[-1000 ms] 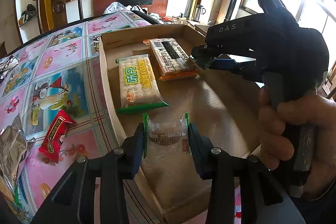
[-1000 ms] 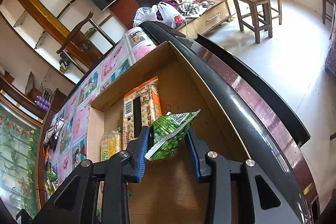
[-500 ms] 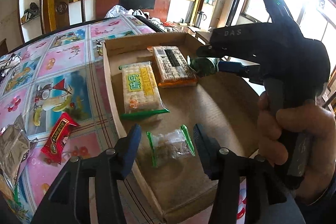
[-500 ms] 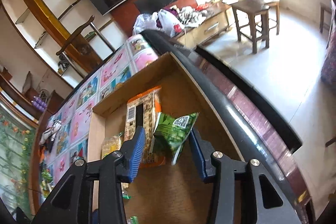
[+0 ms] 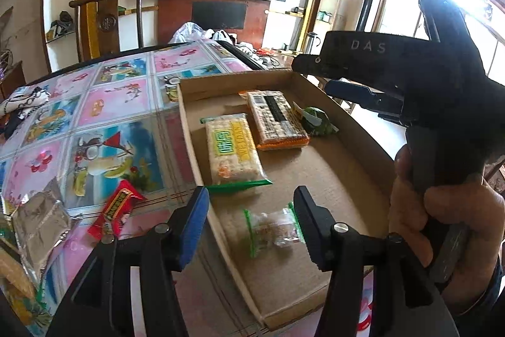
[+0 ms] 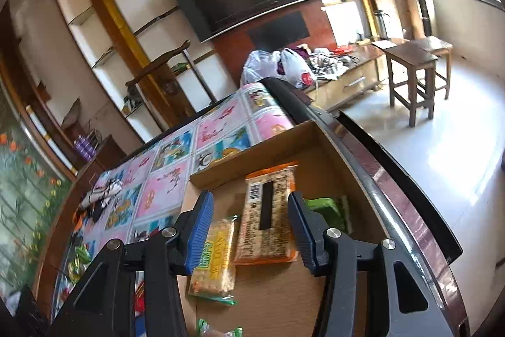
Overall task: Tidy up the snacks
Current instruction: 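Carry both packets into the box and release them, then move both grippers back to the table and grasp the red-brown snack with left gripper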
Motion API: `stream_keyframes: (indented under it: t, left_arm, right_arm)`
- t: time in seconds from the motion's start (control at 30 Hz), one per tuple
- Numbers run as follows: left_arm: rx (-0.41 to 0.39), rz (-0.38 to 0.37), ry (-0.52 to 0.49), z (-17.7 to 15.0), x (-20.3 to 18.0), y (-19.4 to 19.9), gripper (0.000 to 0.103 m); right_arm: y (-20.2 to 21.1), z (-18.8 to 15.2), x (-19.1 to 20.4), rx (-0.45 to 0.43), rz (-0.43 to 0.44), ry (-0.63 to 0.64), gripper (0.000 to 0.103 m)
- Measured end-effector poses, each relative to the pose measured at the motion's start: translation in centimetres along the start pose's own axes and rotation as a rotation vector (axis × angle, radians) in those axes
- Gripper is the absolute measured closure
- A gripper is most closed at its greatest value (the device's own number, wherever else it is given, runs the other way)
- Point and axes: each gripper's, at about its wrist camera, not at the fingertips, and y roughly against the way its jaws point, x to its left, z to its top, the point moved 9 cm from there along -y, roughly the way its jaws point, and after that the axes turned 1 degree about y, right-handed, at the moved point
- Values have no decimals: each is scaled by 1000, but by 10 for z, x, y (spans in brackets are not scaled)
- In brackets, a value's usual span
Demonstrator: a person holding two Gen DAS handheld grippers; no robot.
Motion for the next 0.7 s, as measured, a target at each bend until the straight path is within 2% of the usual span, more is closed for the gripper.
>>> stream_keyframes:
  t: [0.37,0.53,0.7]
  left_arm:
    - [-70,96,52,-1,54,41,44]
    - [-117,193,106,-9,107,71,41]
    - [-112,273,210,-29,169,96,40]
  right_arm:
    - [0,-5,18,-18,18,67,46]
    - [0,-7,26,-24,31,94,46]
    - [-4,-13,33,-16,27,128,45]
